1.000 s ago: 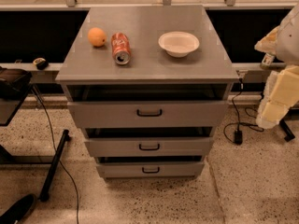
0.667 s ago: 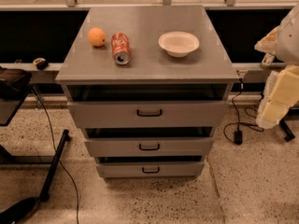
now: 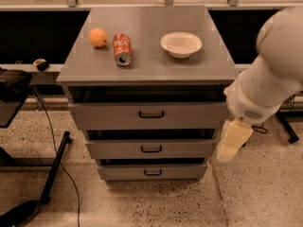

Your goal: Open middle drawer

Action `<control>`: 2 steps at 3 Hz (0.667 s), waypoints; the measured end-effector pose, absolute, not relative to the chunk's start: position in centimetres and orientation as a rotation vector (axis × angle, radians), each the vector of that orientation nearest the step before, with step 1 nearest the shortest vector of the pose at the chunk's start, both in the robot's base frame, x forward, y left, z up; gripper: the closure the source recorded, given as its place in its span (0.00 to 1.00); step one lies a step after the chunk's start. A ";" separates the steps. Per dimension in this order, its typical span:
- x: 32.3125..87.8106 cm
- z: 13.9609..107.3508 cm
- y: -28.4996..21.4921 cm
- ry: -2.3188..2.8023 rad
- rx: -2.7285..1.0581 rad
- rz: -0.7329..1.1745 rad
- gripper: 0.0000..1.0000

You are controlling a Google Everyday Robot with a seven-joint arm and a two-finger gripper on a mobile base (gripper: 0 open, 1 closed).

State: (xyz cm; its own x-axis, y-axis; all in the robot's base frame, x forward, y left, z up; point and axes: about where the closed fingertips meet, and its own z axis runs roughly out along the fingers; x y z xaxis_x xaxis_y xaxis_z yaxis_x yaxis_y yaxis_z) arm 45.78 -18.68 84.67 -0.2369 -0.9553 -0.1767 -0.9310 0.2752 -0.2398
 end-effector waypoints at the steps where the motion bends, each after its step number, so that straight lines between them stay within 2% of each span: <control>1: 44.5 83.1 -20.3 2.281 -1.673 -0.133 0.00; 2: 44.4 82.9 -19.7 2.262 -1.682 -0.101 0.00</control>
Offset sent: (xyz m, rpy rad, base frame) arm -0.0121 -0.0160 -0.0179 -0.0005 -0.0114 -0.0425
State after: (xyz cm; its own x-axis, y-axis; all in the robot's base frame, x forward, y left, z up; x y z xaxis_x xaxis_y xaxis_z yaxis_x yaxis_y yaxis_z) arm 44.43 -19.71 82.91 -0.2560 -0.9434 -0.2110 -0.9207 0.3045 -0.2442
